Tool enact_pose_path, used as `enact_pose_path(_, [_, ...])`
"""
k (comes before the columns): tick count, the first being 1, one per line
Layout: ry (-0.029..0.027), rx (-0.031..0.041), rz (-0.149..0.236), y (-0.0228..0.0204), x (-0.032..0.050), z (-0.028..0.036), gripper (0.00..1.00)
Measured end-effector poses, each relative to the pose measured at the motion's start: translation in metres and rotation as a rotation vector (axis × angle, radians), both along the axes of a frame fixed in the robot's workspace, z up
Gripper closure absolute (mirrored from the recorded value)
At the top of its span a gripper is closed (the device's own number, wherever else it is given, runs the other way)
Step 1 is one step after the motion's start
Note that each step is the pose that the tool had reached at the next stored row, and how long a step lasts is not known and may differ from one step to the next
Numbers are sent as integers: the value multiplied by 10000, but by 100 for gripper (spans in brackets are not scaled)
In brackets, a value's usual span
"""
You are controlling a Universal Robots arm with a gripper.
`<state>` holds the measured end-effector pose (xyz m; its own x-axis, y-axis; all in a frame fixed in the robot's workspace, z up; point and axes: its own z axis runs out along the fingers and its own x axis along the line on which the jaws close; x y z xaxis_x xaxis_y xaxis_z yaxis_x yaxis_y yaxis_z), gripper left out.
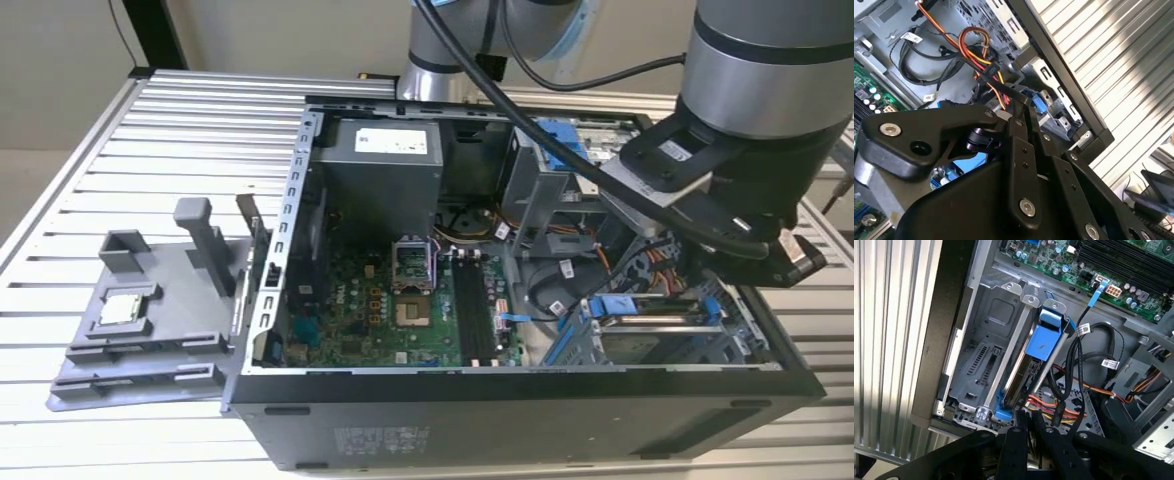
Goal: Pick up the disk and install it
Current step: 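Insert the second disk wire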
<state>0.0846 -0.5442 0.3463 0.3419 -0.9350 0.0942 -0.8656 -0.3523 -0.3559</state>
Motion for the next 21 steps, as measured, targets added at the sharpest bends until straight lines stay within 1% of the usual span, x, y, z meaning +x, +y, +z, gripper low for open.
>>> enact_pose_path(3, [-1,9,-59,-31,-4,0,100])
enact_pose_path(10, [-1,14,-61,-33,-5,1,100])
enact_pose_path(11, [-1,96,-62,-34,-5,1,100])
enact_pose_path(12, [-1,239,-66,-34,-7,0,100])
enact_pose_path(13, [0,403,-77,-34,-7,0,100])
enact_pose_path(14, [0,517,-97,-35,-7,0,100])
enact_pose_path(15, [0,616,-119,-36,-6,0,100])
enact_pose_path(16, [0,694,-146,-37,-7,0,100])
enact_pose_path(17, [-1,748,-177,-40,-7,0,100])
enact_pose_path(18, [-2,778,-200,-46,-7,0,100])
enact_pose_path(21, [-2,784,-209,-60,-7,0,100])
